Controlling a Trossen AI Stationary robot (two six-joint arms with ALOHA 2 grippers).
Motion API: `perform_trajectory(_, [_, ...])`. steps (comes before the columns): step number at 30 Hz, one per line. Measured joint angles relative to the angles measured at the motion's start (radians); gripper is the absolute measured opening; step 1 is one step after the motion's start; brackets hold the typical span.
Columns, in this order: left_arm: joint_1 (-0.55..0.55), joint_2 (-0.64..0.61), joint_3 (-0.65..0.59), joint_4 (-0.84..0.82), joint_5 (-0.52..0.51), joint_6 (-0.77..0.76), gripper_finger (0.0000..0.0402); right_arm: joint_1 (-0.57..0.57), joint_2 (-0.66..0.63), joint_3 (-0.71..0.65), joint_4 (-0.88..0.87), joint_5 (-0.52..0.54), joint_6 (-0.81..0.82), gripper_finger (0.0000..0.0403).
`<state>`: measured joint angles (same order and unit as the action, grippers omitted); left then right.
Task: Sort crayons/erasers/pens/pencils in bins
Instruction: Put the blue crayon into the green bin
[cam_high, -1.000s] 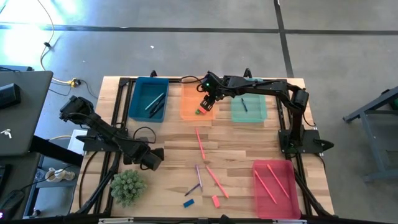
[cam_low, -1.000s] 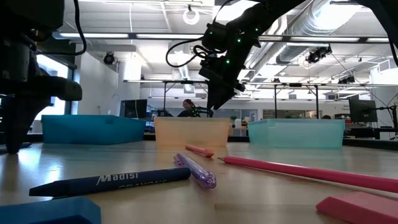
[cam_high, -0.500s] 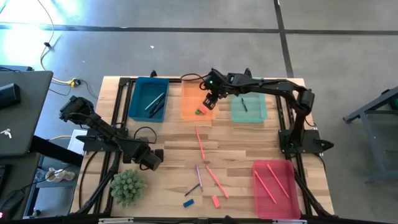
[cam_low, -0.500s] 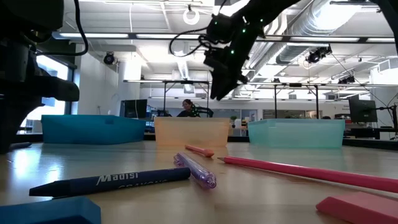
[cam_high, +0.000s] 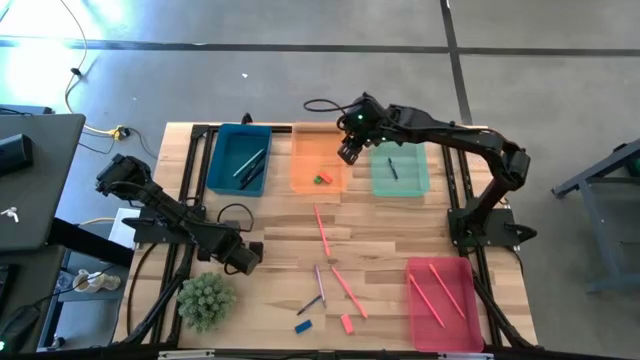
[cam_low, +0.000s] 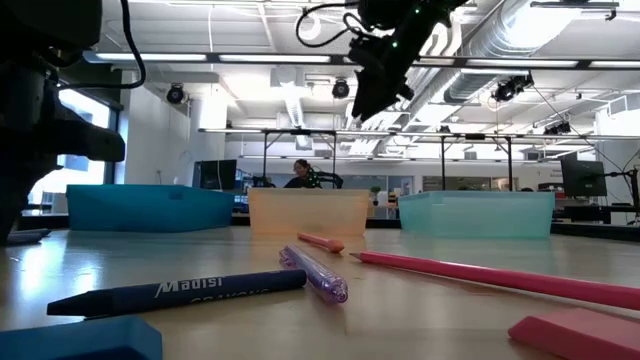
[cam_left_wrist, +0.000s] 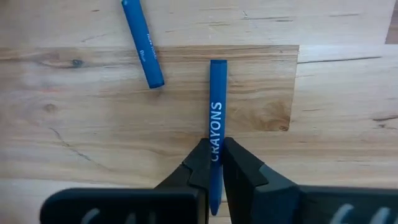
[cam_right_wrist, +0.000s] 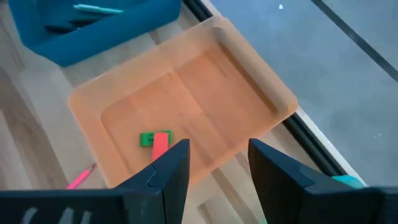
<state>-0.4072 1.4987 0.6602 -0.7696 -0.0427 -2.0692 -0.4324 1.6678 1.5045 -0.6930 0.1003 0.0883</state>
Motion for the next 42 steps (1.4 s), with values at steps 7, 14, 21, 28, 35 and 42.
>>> perform_trajectory(7, [0.000,-0.008,0.026,-0.005,-0.040,0.085,0.0011,0.001,-0.028,0.001,-0.024,-0.172,-0.019,0.0154])
perform_trajectory(14, [0.005,-0.092,0.043,0.053,-0.194,0.168,0.0010,0.001,-0.030,0.001,-0.045,-0.466,-0.019,0.0154])
perform_trajectory(21, [0.059,-0.215,0.046,0.104,-0.367,0.320,0.0009,0.013,-0.030,0.001,-0.032,-0.667,-0.043,0.0154])
perform_trajectory(28, [0.143,-0.300,0.047,0.300,-0.475,0.627,0.0009,0.062,-0.030,0.001,0.044,-0.685,-0.044,0.0154])
perform_trajectory(35, [0.248,-0.315,0.047,0.527,-0.429,0.921,0.0009,0.100,-0.030,0.001,0.121,-0.685,-0.036,0.0154])
perform_trajectory(42, [0.340,-0.314,0.048,0.700,-0.361,1.154,0.0009,0.143,-0.030,0.001,0.170,-0.685,-0.043,0.0154])
